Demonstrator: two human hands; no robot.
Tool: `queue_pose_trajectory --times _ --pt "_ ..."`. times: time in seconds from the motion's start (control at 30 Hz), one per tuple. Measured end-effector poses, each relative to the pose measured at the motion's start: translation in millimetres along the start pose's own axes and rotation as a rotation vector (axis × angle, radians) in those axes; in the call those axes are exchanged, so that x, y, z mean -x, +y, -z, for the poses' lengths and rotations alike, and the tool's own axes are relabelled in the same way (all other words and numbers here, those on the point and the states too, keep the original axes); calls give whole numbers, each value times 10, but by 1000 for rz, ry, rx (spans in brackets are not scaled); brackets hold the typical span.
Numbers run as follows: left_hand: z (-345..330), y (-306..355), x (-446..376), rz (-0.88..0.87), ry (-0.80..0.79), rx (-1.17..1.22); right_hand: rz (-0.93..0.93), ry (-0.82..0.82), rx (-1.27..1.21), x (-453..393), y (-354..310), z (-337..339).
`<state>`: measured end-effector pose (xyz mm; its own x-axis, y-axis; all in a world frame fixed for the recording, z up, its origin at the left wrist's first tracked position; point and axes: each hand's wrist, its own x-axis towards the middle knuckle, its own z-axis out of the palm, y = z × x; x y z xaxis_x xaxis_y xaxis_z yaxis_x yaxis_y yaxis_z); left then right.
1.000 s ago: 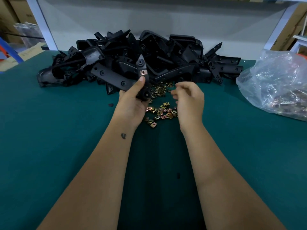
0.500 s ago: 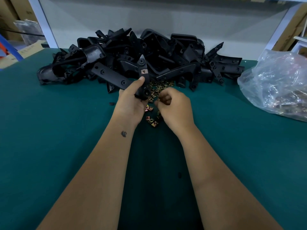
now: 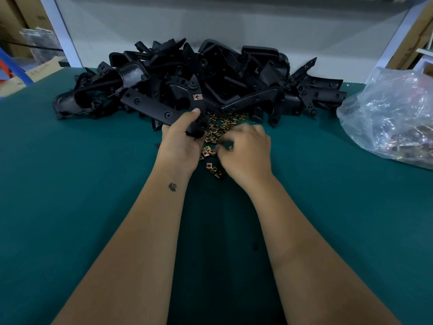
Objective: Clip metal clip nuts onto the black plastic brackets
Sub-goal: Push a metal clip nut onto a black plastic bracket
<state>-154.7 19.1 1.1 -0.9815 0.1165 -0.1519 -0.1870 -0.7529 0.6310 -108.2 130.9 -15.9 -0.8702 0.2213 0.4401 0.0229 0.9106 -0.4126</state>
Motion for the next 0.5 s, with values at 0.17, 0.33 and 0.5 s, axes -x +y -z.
queue_pose_trajectory --times 0.17,0.33,0.5 --pt "-19 -31 12 11 -36 1 31 -82 92 -2 -8 -84" --pt "-17 -49 2 25 -56 7 -124 55 -366 5 -16 -15" --pt "15 -11 -33 17 -12 9 -226 116 -480 -14 42 24"
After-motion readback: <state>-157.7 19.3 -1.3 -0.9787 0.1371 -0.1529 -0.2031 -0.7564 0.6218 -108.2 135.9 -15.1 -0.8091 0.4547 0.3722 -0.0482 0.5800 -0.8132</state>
